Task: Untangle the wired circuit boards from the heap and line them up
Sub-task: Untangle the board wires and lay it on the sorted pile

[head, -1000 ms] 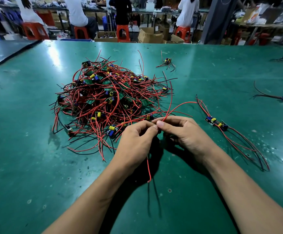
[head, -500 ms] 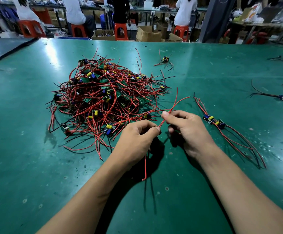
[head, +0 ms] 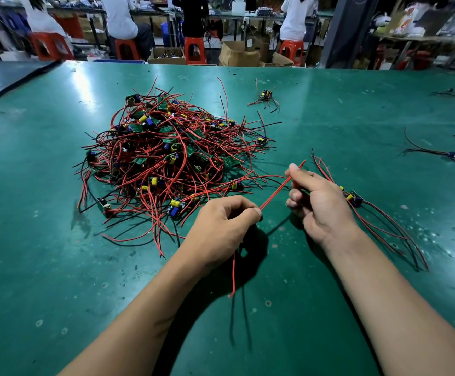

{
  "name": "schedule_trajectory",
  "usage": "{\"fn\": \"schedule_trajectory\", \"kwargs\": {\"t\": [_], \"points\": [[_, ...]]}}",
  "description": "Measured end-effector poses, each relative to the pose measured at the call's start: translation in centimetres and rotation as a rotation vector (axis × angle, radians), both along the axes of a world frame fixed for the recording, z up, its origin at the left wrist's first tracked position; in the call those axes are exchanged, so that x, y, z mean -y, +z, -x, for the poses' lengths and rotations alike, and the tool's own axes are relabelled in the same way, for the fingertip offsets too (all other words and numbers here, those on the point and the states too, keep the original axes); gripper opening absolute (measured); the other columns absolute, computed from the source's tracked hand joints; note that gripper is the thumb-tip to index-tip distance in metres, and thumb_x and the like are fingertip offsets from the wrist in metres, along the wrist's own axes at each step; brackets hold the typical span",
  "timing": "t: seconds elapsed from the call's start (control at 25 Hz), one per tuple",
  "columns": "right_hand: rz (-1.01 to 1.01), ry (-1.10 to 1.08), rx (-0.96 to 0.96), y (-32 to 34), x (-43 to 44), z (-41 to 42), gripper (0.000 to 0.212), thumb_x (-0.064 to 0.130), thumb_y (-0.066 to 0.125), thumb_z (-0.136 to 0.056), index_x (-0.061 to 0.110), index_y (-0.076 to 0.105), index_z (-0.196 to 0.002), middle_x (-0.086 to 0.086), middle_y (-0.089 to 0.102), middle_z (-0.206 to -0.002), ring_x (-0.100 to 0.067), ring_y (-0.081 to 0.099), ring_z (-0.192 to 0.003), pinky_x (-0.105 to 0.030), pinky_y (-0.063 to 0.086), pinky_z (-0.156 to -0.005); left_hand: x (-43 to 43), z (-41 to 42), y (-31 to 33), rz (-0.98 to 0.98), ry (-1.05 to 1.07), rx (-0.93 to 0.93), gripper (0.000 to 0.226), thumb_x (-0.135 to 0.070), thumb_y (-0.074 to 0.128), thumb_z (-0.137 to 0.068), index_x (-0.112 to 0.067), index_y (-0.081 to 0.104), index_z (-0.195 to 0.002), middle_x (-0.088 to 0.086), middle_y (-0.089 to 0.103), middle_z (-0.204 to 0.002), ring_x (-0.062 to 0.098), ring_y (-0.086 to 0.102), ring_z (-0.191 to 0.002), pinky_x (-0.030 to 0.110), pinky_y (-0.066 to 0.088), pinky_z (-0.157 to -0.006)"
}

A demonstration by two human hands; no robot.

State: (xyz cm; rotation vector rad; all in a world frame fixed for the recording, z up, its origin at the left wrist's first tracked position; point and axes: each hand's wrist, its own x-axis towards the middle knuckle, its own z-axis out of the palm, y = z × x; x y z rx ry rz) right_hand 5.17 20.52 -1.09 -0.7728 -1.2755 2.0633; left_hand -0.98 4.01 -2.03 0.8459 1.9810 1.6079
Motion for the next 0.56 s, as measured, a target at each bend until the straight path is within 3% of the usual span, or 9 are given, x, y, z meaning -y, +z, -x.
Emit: {"fn": "schedule_trajectory", "kwargs": {"t": [0.12,0.24,0.36,0.56], "points": [[0.257,0.076,-0.105,0.8,0.1,-0.2,0.023,0.019,0.065,-0.093,0.007,0.065,-0.073,0.005,0.045,-0.054,-0.004,0.034,-0.037,-0.015,0.031,-0.036,0.1,0.1,-0.1,-0.017,0.013,0.004,0.017,-0.021,0.065,-0.089,-0.016,0.07,-0.074,0.0,0.063,-0.06,0.011,0.055,-0.051,0.021,0.045,-0.052],[0.489,0.168,-0.211,1.6,0.0,-0.6,0.025,0.017,0.066,-0.082,0.005,0.064,-0.061,0.002,0.042,-0.055,-0.003,0.033,-0.034,-0.015,0.029,-0.033,0.2,0.1,-0.2,-0.03,0.007,0.002,0.016,-0.021,0.065,-0.089,-0.016,0.071,-0.075,0.0,0.064,-0.06,0.01,0.055,-0.052,0.021,0.045,-0.053],[0.559,0.226,-0.231,1.9,0.1,-0.8,0.028,0.02,0.065,-0.078,0.007,0.063,-0.054,0.004,0.038,-0.056,-0.003,0.03,-0.03,-0.013,0.024,-0.031,0.1,0.1,-0.3,-0.033,0.014,0.002,0.015,-0.021,0.066,-0.089,-0.017,0.072,-0.075,0.0,0.065,-0.06,0.011,0.056,-0.053,0.022,0.045,-0.054],[0.598,0.284,-0.214,1.8,-0.2,-1.1,0.025,0.023,0.063,-0.079,0.014,0.052,-0.058,0.007,0.033,-0.055,-0.005,0.025,-0.025,-0.014,0.016,-0.029,0.1,0.0,-0.3,-0.026,0.019,-0.011,0.014,-0.022,0.066,-0.087,-0.017,0.072,-0.076,0.001,0.066,-0.061,0.011,0.057,-0.053,0.022,0.045,-0.055]]}}
